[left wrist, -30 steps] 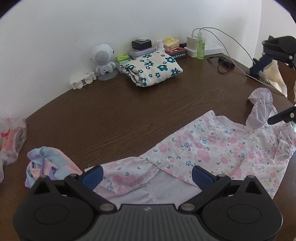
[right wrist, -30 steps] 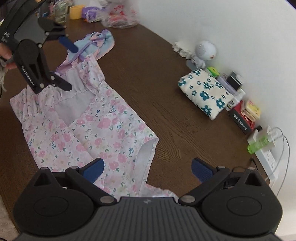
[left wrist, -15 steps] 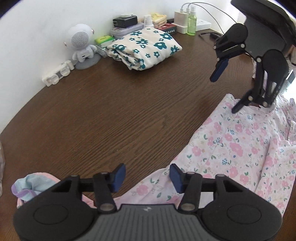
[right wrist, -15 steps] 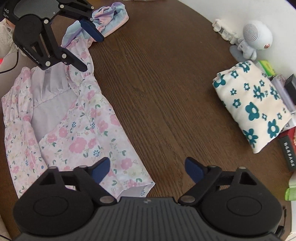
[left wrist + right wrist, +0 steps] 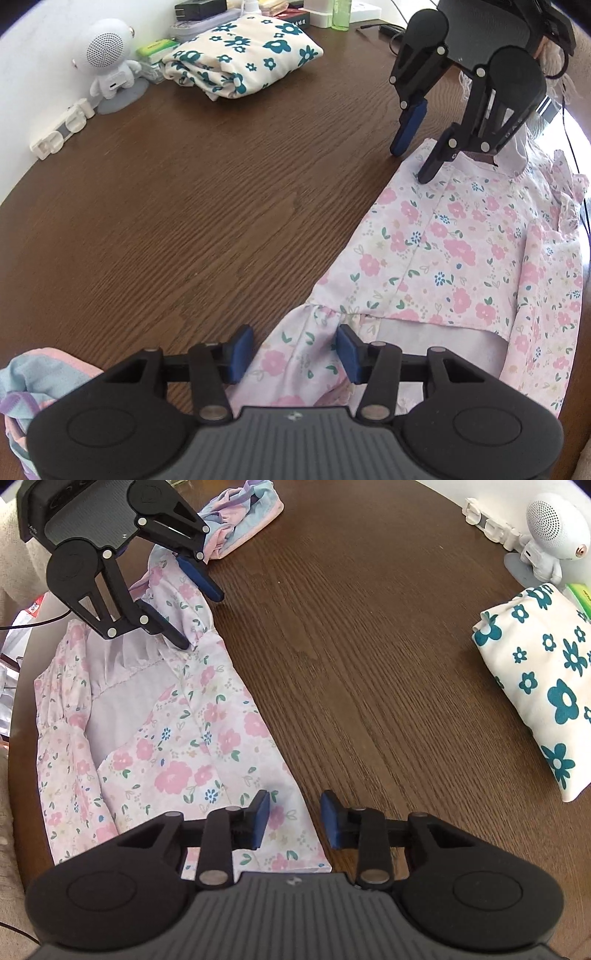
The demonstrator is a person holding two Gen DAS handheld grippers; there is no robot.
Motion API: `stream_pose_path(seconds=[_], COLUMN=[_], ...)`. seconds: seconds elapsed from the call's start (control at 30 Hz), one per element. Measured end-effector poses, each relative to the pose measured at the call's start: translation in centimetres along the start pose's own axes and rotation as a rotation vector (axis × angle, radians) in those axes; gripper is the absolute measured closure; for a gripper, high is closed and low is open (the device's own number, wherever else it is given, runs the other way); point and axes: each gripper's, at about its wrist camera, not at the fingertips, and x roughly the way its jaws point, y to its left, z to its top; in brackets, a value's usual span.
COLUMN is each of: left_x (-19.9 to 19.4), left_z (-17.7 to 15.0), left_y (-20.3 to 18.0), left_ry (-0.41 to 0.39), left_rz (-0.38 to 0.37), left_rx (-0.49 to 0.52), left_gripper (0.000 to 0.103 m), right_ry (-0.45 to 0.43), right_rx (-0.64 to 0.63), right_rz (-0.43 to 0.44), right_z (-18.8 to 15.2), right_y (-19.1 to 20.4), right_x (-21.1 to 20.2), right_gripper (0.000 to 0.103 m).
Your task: Fold clothes
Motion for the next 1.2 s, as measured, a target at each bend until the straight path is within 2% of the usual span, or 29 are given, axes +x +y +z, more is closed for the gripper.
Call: stream_pose_path(seconds=[0.07,0.1,0.13,0.2,0.27,0.33,0.37,0.47,0.6,0.87,1.0,1.1,1.2], left_x=[-0.1,-0.2,-0.3,-0.4,-0.4,-0.4,-0.5,-0.9,-3.0,-5.1,-6.1,-3.8,-2.9], left_z=[-0.1,-0.2,-0.3,-0.3,-0.3,-0.1,-0.1,-0.2,-1.7,-7.4,-10.2,-11.9,-13.0], left_y=[0.2,0.1,-0.1,-0.4,-0.9,-1.3,-1.8,-3.5,-7.0,-15.7,-20.1,-21.8,-22.4], left_ry=[-0.006,-0.007,-0.009,-0.007,-0.002,0.001,-0.002,-0.012,-0.08,-0.187,-0.24,-0.197,-0.196], left_rz=[-0.006,-0.011,-0.015,-0.016,-0.003,0.009,0.032,0.111,0.206,0.355,0.429,0.449,0.47], left_rx=[-0.01,-0.005,0.0,0.006,0.014,0.013,0.031,0.088,0.197,0.361,0.442,0.456,0.436], left_gripper=[0.056,0.061,0.071,0.083,0.084,0.096,0.098,0.1,0.1,0.1,0.101,0.1,0.101], right_ry=[-0.004,-0.006,-0.008,-0.012,-0.016,-0.02,-0.022,-0.028,-0.062,-0.162,-0.194,-0.19,-0.197], right_rx=[-0.017,-0.025,-0.034,-0.051,-0.068,-0.085,-0.093,-0.119,-0.15,-0.328,-0.397,-0.394,-0.337], right_rz=[-0.022,-0.033,-0.044,-0.066,-0.088,-0.11,-0.121,-0.154,-0.205,-0.439,-0.479,-0.5,-0.524], right_z=[-0.1,-0.1,-0.2,-0.3,-0.4,-0.5,-0.5,-0.7,-1.4,-6.7,-9.4,-10.6,-11.3], right_y=[0.6,0.8,1.1,1.7,2.2,2.8,3.0,3.9,5.8,16.8,21.6,23.8,25.1], right_x=[-0.2,-0.3,-0.4,-0.6,-0.8,-1.0,-1.1,-1.4,-2.6,-5.7,-4.6,-2.7,-1.0], right_gripper=[0.075,0.076,0.077,0.081,0.083,0.096,0.101,0.102,0.103,0.103,0.103,0.103,0.103])
